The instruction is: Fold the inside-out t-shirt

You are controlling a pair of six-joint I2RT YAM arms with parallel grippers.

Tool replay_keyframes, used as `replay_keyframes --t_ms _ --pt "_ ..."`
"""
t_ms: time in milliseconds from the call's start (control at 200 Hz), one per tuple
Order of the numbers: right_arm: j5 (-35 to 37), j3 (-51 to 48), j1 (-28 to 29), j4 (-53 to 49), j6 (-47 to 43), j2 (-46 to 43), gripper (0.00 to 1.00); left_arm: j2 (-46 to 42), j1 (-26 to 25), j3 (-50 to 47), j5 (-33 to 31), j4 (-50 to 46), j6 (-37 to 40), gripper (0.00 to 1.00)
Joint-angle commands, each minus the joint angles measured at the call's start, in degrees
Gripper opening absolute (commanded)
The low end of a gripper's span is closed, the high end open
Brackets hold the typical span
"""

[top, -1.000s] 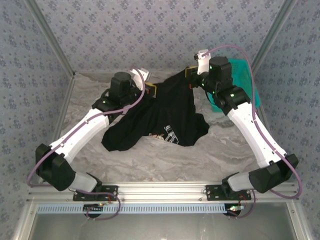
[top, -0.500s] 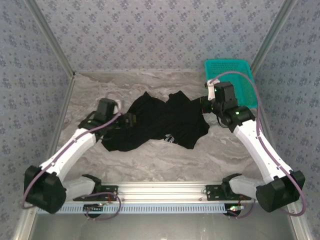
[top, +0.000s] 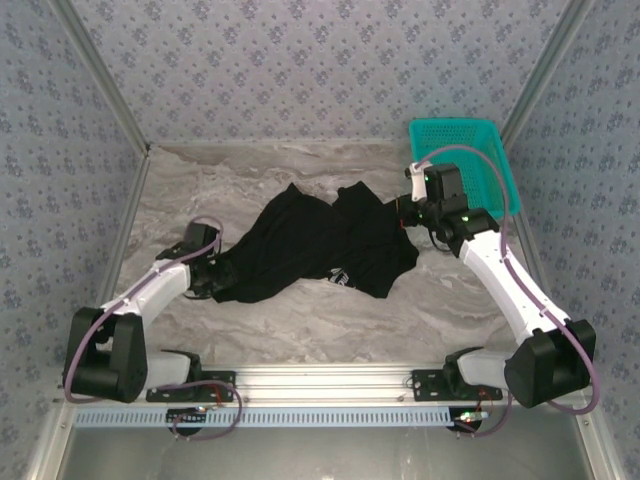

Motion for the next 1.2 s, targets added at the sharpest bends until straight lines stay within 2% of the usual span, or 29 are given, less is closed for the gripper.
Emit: replay_keyframes --t_ms 0,85,185,260,330,405,550,629,754,884,1024,1194 --pt "-0.6 -0.1 -0.4 0.3 1.1 -0.9 0.0 1.7 0.2 1.1 4.3 5.3 0.5 0.37" --pt "2.0 0.6 -0.8 -1.4 1.3 -1.5 0.0 0.8 -2.0 2.4 7.3 7.8 2.7 0.23" --pt "7.1 1.7 -1.8 -4.2 1.2 -2.5 0.0 -1.2 -8.7 5.1 7.7 8.9 6.0 0.21" --pt "9.8 2.2 -2.5 -5.1 1.2 -3.6 0.0 -2.2 -14.6 6.5 8.9 11.2 7.6 0.22" --pt "9.4 2.3 -2.9 -4.8 1.5 -3.8 0.0 -1.6 -19.8 8.4 9.1 11.4 9.9 0.29" --pt "8.1 2.7 -3.0 -5.1 1.9 -3.0 0.0 -0.3 -23.0 10.4 8.5 9.4 12.2 0.35" --pt "8.3 3.0 -2.7 -4.7 3.0 -1.9 0.0 -2.4 -23.2 10.7 3.1 5.7 13.2 0.45" --pt "8.1 2.7 -2.8 -4.5 3.1 -2.0 0.0 -4.5 -21.4 10.1 0.4 4.2 12.5 0.49" --pt "7.4 2.7 -2.5 -4.4 3.2 -1.7 0.0 -4.0 -16.6 9.3 2.0 2.6 10.2 0.51" --pt "7.2 2.5 -2.5 -4.4 3.2 -1.5 0.0 0.0 -16.3 9.9 3.8 2.0 10.2 0.53" --pt "6.9 2.2 -2.4 -4.2 3.2 -1.5 0.0 3.1 -16.6 10.2 4.5 2.9 11.0 0.54" --pt "6.7 2.0 -2.5 -4.4 3.3 -2.1 0.0 6.5 -16.6 10.7 2.2 2.6 11.0 0.44"
